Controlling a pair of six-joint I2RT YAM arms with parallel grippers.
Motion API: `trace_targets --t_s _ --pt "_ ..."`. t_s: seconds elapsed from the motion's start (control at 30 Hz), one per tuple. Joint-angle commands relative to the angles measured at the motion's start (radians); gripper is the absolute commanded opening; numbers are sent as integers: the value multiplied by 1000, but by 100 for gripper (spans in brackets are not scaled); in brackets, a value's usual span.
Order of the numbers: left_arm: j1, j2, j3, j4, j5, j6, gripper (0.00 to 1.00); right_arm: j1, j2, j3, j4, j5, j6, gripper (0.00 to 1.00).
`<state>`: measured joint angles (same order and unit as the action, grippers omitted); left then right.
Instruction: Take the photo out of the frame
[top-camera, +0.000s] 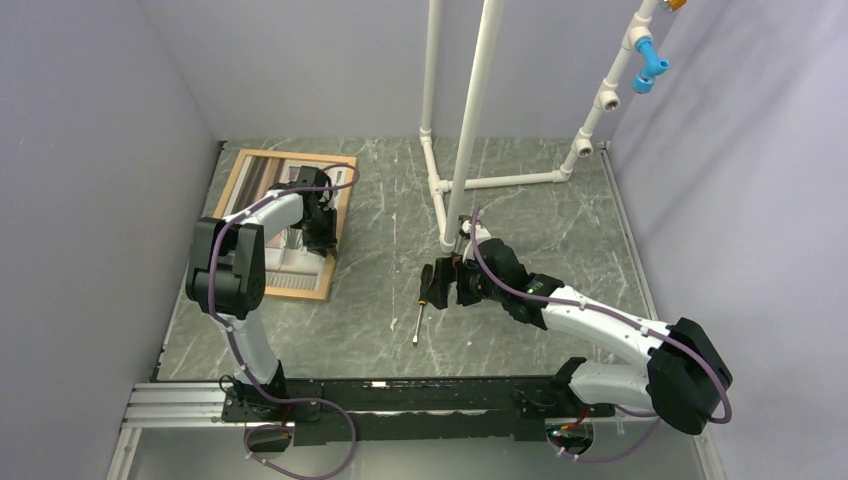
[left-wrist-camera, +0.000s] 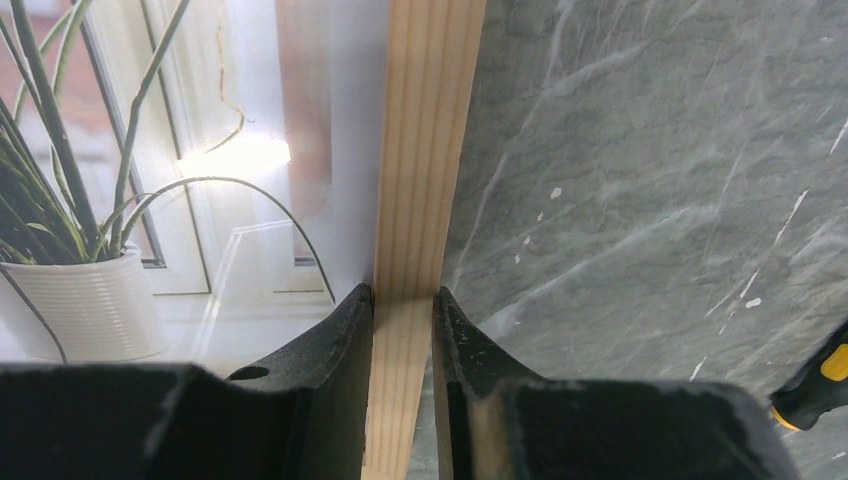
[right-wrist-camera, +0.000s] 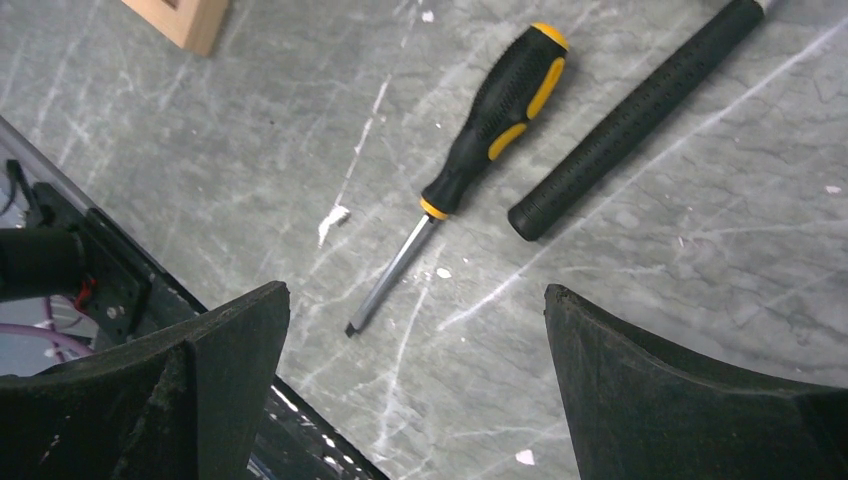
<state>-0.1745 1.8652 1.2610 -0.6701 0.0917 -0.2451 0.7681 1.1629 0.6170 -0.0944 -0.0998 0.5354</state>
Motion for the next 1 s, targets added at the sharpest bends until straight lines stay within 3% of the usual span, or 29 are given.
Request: trace_targets --t_s 0.0,0.47,0.97 --pt "-15 -30 13 -7 -69 24 2 12 16 57 83 31 95 100" --pt "-55 -234 2 -26 -59 52 0 44 179 101 336 96 496 98" --pt "-56 -428 -87 12 49 46 0 157 570 381 482 167 611 94"
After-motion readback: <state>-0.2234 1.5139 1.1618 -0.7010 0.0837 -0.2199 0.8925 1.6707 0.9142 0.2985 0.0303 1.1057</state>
